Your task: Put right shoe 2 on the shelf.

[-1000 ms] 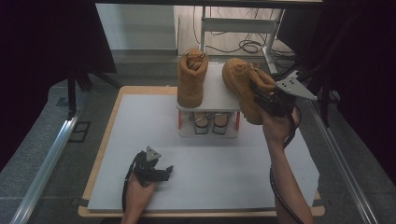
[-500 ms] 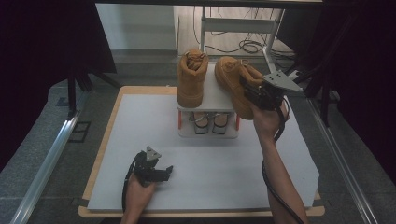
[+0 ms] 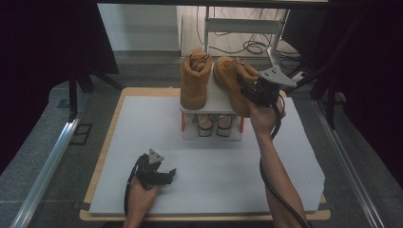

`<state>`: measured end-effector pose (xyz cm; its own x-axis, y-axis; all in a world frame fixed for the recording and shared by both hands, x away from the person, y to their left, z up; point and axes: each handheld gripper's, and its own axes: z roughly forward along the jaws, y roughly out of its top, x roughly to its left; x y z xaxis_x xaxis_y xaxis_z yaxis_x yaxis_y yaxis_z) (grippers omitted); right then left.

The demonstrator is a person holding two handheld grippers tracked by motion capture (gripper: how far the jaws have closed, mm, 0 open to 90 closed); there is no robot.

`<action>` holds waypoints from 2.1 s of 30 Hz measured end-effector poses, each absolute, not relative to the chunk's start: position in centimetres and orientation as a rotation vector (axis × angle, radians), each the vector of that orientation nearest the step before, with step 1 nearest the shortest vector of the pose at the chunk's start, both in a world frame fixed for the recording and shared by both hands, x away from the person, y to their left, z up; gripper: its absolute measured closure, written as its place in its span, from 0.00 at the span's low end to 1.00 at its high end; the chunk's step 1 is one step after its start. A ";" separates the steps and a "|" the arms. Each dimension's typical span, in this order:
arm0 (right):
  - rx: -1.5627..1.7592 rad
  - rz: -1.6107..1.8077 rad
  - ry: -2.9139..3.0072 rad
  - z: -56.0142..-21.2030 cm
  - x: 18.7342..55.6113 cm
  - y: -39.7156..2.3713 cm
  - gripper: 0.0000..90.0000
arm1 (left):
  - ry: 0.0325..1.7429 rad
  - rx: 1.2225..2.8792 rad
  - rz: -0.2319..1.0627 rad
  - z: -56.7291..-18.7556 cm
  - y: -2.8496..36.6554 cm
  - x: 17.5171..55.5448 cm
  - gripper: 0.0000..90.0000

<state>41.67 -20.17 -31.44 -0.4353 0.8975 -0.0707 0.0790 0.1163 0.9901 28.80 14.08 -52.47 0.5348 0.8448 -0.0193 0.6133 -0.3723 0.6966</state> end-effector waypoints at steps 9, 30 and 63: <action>0.976 1.392 1.667 -31.6 42.8 -19.4 0.60 | 1.177 2.115 0.452 -52.5 14.1 28.8 0.14; 0.967 1.379 1.647 -32.6 43.6 -19.1 0.19 | 1.173 2.118 0.455 -52.5 14.1 28.8 0.14; 1.030 1.354 1.806 -34.9 40.5 -21.6 0.13 | 1.174 2.117 0.455 -52.5 14.1 28.8 0.14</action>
